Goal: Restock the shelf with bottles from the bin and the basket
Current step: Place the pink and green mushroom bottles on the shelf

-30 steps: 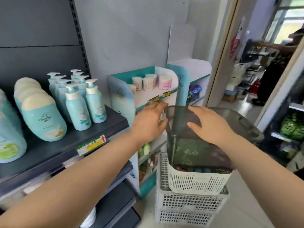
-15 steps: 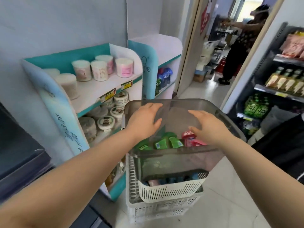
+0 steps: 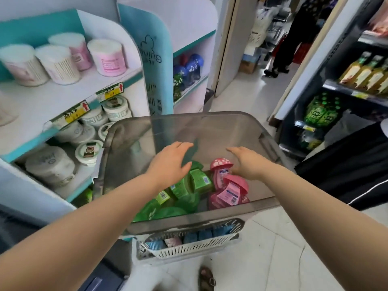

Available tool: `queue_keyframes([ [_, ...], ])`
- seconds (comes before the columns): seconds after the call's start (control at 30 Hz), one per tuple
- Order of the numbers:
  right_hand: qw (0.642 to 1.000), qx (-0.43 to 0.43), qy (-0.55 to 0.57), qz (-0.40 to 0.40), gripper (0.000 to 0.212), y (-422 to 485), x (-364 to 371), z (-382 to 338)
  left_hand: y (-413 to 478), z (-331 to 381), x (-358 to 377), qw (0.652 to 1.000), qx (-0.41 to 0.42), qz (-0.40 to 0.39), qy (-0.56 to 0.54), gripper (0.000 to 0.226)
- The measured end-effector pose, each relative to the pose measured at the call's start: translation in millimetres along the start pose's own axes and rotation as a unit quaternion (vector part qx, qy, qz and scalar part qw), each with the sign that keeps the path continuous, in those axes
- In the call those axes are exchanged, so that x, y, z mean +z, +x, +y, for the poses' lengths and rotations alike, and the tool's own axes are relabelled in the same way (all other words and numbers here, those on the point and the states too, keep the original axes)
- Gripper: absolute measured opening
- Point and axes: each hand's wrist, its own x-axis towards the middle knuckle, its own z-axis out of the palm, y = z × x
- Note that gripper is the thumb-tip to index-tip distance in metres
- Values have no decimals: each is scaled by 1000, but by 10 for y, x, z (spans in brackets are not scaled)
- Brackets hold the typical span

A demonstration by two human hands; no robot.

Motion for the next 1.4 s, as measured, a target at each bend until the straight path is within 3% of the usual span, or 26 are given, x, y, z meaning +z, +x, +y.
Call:
queue_keyframes([
  [0.23,972,-6,-105,-210,63,650,373,213,152,-5,211,998,-60,-8,-9,54],
  [0.4,936,-46,-211,-280,61,961,605,330,145,-46,241,997,-77,-25,-3,53],
  [0.53,939,-33,-165,-300,54,1003,614,326,147,-60,270,997,-62,-38,-1,53],
  [0.63,947,-19,-100,-306,60,970,535,283,158,-96,297,997,-55,-48,-7,54],
  [0.87,982,-22,17,-189,57,873,240,-41,152,-70,388,994,-48,-88,-36,61],
  [1.0,987,8,111,-119,49,804,16,-305,148,-33,438,988,-59,-135,-49,87],
  [1.1,959,41,260,-106,45,772,-81,-499,150,-29,492,989,-71,-124,-32,100],
  [1.23,900,3,430,-78,39,840,-106,-575,180,-94,414,978,-144,-51,-144,71],
  [1.27,914,-26,402,-47,36,889,-67,-522,193,-108,380,966,-176,-45,-184,65],
  [1.33,970,-76,231,23,39,1009,73,-313,224,-127,333,942,-228,-31,-243,58],
  [1.4,993,-102,49,17,50,1096,291,-73,250,-156,319,924,-255,-7,-283,53],
])
